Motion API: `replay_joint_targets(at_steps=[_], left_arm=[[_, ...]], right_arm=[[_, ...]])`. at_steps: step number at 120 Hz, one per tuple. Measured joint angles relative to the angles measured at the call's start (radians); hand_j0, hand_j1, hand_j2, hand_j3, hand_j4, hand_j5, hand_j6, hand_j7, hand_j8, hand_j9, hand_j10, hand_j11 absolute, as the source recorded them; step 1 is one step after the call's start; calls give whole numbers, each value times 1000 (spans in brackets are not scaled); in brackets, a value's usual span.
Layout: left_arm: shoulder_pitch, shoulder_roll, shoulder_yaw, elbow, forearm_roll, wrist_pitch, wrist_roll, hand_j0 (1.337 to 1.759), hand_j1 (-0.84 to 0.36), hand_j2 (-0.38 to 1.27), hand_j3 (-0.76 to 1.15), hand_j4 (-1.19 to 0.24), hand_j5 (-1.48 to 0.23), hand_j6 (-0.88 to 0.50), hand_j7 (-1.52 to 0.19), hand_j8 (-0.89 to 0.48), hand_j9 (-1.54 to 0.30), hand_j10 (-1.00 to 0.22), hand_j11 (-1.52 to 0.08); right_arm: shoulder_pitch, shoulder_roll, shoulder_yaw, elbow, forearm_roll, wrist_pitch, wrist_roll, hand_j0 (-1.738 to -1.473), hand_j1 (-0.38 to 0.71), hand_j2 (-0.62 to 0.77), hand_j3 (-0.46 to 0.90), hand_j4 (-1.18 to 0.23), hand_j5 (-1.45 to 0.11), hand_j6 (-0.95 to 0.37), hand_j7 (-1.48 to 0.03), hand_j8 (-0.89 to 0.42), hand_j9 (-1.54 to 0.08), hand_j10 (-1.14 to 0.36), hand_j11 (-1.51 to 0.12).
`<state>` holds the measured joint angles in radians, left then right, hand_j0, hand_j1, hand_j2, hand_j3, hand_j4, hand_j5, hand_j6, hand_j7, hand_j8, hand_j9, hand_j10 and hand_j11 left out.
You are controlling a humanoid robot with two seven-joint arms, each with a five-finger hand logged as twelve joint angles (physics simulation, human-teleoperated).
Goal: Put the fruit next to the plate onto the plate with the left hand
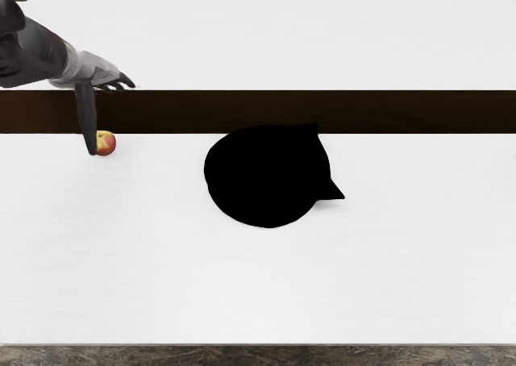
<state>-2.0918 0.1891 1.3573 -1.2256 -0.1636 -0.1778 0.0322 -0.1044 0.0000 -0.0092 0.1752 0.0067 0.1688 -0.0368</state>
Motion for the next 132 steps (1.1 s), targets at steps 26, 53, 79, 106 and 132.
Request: replay_joint_targets(at_steps=[26, 53, 79, 106, 132], left_arm=[[163, -42, -9, -73, -6, 423, 120, 1658, 331, 3, 0, -15, -19, -15, -19, -15, -19, -15, -19], [268, -67, -61, -49, -4, 557, 132, 1658, 313, 6, 0, -30, -39, -30, -39, -30, -39, -30, -39], [371, -48, -78, 132, -14, 510, 133, 1658, 306, 8, 0, -37, -47, -37, -47, -37, -47, -37, -47], [432, -58, -91, 266, -17, 372, 132, 1658, 213, 23, 0, -114, -147, -114, -147, -114, -147, -114, -147], [481, -66, -93, 327, -17, 355, 132, 1658, 129, 37, 0, -185, -239, -185, -239, -185, -239, -185, -239]], right_arm=[[0, 0, 0, 0, 0, 0, 0, -1658, -335, -2, 0, -12, -15, -12, -15, -12, -15, -12, -15], [0, 0, 0, 0, 0, 0, 0, -1658, -335, -2, 0, -11, -15, -11, -15, -12, -15, -12, -15], [0, 0, 0, 0, 1, 0, 0, -1658, -335, -2, 0, -11, -15, -11, -15, -11, -15, -11, -15], [0, 0, 0, 0, 0, 0, 0, -1658, -335, -2, 0, -11, -15, -11, -15, -11, -15, -11, -15], [0, 0, 0, 0, 0, 0, 0, -1658, -335, -2, 0, -11, -15, -11, -15, -11, -15, -11, -15]])
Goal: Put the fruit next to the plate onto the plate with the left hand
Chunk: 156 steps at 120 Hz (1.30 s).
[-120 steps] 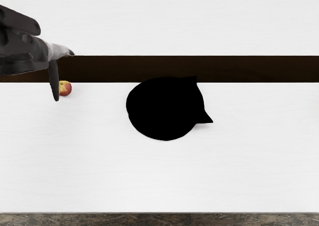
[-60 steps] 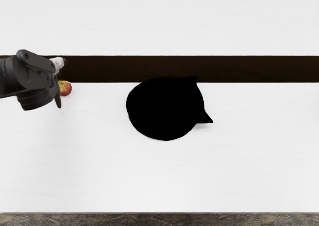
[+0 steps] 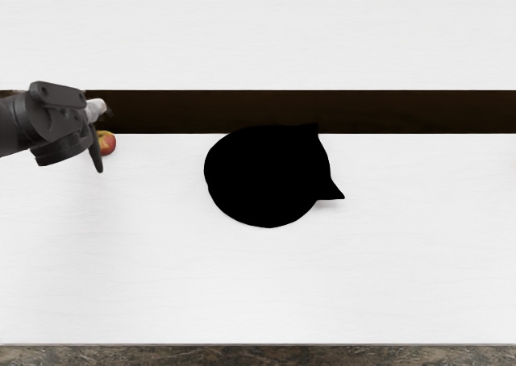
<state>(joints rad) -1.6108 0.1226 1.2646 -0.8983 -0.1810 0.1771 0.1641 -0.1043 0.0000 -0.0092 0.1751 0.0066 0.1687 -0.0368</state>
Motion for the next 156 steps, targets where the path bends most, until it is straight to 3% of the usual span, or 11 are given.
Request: replay_joint_targets(at_steps=[60, 136, 156], left_arm=[[28, 0, 12, 35, 0, 8, 0, 1658, -76, 72, 0, -356, -462, -356, -462, -356, -462, -356, -462], [42, -15, 5, 49, 7, 7, 0, 1658, -173, 88, 0, -436, -567, -436, -566, -436, -566, -436, -566], [43, -17, 5, 56, 1, -3, 1, 1658, -273, 113, 0, -524, -677, -500, -679, -523, -679, -523, -679]], right_arm=[[0, 0, 0, 0, 1, 0, 0, -1658, -335, -2, 0, -11, -15, -11, -15, -11, -15, -11, -15], [0, 0, 0, 0, 0, 0, 0, -1658, -335, -2, 0, -11, -15, -11, -15, -11, -15, -11, -15], [0, 0, 0, 0, 0, 0, 0, -1658, -335, -2, 0, -11, -15, -11, -15, -11, -15, -11, -15]])
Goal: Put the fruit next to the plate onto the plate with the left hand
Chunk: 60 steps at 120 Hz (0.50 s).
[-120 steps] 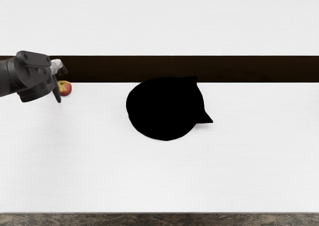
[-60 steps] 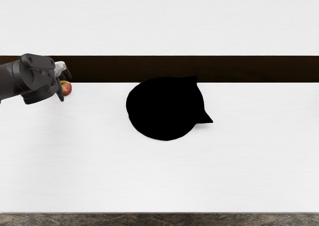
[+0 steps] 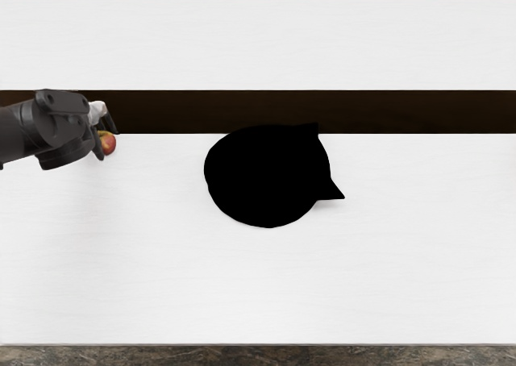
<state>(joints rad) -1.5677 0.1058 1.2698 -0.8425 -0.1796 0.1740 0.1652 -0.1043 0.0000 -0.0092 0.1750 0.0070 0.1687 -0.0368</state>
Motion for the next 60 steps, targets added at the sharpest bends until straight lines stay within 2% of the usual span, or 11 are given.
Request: replay_joint_targets(at_steps=[13, 17, 31, 38, 50, 56, 60], left_arm=[[-4, 1, 0, 2, 3, -53, 1, 1653, -335, 126, 0, -653, -784, -436, -824, -458, -845, -634, -843], [-6, 1, 0, 2, 3, -67, 1, 1652, -342, 180, 0, -670, -825, -446, -864, -462, -888, -663, -887], [-24, 13, -2, 0, -5, -124, 1, 1650, -370, 261, 0, -626, -956, -386, -979, -424, -997, -734, -995], [-58, 27, -14, -3, -9, -180, 1, 1650, -389, 368, 0, -591, -1020, -355, -1023, -404, -1036, -763, -1035], [-119, 52, -56, -14, -15, -296, 2, 1648, -356, 340, 0, -575, -1095, -342, -1074, -384, -1087, -797, -1087], [-144, 78, -81, -24, -19, -333, 3, 1648, -324, 230, 0, -585, -1117, -360, -1095, -392, -1104, -809, -1105], [-161, 86, -98, -31, -22, -360, 5, 1647, -330, 237, 0, -579, -1131, -347, -1110, -385, -1115, -814, -1115]], right_arm=[[0, 0, 0, 0, 0, 0, 0, -1658, -335, -2, 0, -11, -15, -11, -15, -11, -15, -11, -15], [0, 0, 0, 0, 0, 0, 0, -1658, -335, -2, 0, -11, -15, -11, -15, -11, -15, -11, -15], [0, 0, 0, 0, 0, 0, 0, -1658, -335, -2, 0, -11, -15, -11, -15, -11, -15, -11, -15], [0, 0, 0, 0, 0, 0, 0, -1658, -335, -2, 0, -11, -15, -11, -15, -11, -15, -11, -15], [0, 0, 0, 0, 0, 0, 0, -1658, -335, -2, 0, -11, -15, -11, -15, -11, -15, -11, -15], [0, 0, 0, 0, 0, 0, 0, -1658, -335, -2, 0, -11, -15, -11, -15, -11, -15, -11, -15], [0, 0, 0, 0, 0, 0, 0, -1658, -335, -2, 0, -11, -15, -11, -15, -11, -15, -11, -15]])
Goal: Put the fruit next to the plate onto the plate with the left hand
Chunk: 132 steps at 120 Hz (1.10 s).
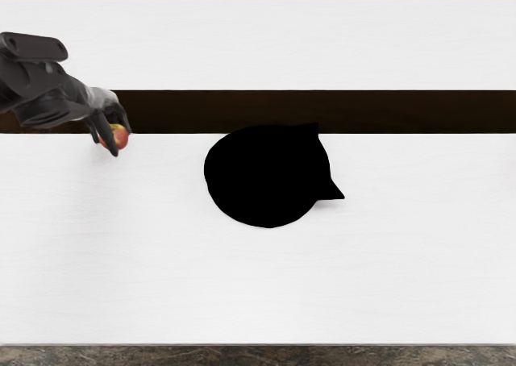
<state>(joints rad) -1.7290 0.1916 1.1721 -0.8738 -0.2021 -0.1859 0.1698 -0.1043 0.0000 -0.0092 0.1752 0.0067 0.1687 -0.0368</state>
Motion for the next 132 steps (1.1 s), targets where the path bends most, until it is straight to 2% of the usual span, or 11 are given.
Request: replay_joint_targets(at_steps=[14, 30, 43, 60, 67, 68, 87, 91, 103, 115, 132], left_arm=[[-31, 33, -130, -13, -5, -108, 4, 1647, -371, 389, 0, -548, -1181, -310, -1142, -359, -1138, -830, -1139], [-32, 10, -334, -16, -3, -166, 39, 1647, -326, 279, 0, -561, -1211, -317, -1180, -349, -1149, -844, -1150], [-19, -65, -451, -16, -2, -180, 52, 1648, -332, 341, 0, -569, -1224, -304, -1191, -351, -1155, -850, -1157], [3, -126, -531, -16, -4, -184, 57, 1651, -330, 510, 0, -654, -1242, -347, -1188, -384, -1157, -856, -1161], [17, -128, -543, -15, -2, -180, 57, 1652, -320, 466, 0, -692, -1246, -358, -1183, -405, -1157, -859, -1162], [20, -128, -544, -15, -1, -178, 57, 1652, -328, 639, 0, -713, -1237, -381, -1179, -407, -1156, -859, -1160], [46, -126, -551, -4, 23, -151, 57, 1654, -386, 836, 0, -783, -1209, -458, -1164, -513, -1153, -860, -1157], [45, -126, -552, 1, 28, -145, 57, 1655, -374, 786, 0, -749, -1138, -465, -1099, -515, -1090, -815, -1094], [41, -127, -553, 9, 38, -129, 52, 1656, -128, 484, 0, -487, -733, -313, -709, -343, -704, -527, -706], [39, -115, -554, 10, 40, -127, 51, 1657, 51, 298, 0, -303, -455, -197, -441, -215, -437, -328, -439], [93, 265, -534, -9, 4, -307, 52, 1657, 197, 149, 0, -154, -230, -101, -223, -110, -221, -166, -222]], right_arm=[[0, 0, 0, 0, 0, 0, 0, -1658, -335, -2, 0, -11, -15, -11, -15, -11, -15, -11, -15], [0, 0, 0, 0, 0, 0, 0, -1658, -335, -2, 0, -11, -15, -11, -15, -11, -15, -11, -15], [0, 0, 0, 0, 0, 0, 0, -1658, -335, -2, 0, -11, -15, -11, -15, -11, -15, -11, -15], [0, 0, 0, 0, 0, 0, 0, -1658, -335, -2, 0, -11, -15, -11, -15, -11, -15, -11, -15], [0, 0, 0, 0, 0, 0, 0, -1658, -335, -2, 0, -11, -15, -11, -15, -11, -15, -11, -15], [0, 0, 0, 0, 0, 0, 0, -1658, -335, -2, 0, -11, -15, -11, -15, -12, -15, -11, -15], [0, 0, 0, 0, 0, 0, 0, -1658, -335, -2, 0, -11, -15, -11, -15, -11, -15, -11, -15], [0, 0, 0, 0, 0, 0, 0, -1658, -335, -2, 0, -11, -15, -11, -15, -11, -15, -11, -15], [0, 0, 0, 0, 0, 0, 0, -1658, -335, -2, 0, -11, -15, -11, -15, -11, -15, -11, -15], [0, 0, 0, 0, 0, 0, 0, -1658, -335, -2, 0, -12, -15, -11, -15, -12, -15, -11, -15], [0, 0, 0, 0, 0, 0, 0, -1658, -335, -2, 0, -12, -15, -12, -15, -12, -15, -12, -15]])
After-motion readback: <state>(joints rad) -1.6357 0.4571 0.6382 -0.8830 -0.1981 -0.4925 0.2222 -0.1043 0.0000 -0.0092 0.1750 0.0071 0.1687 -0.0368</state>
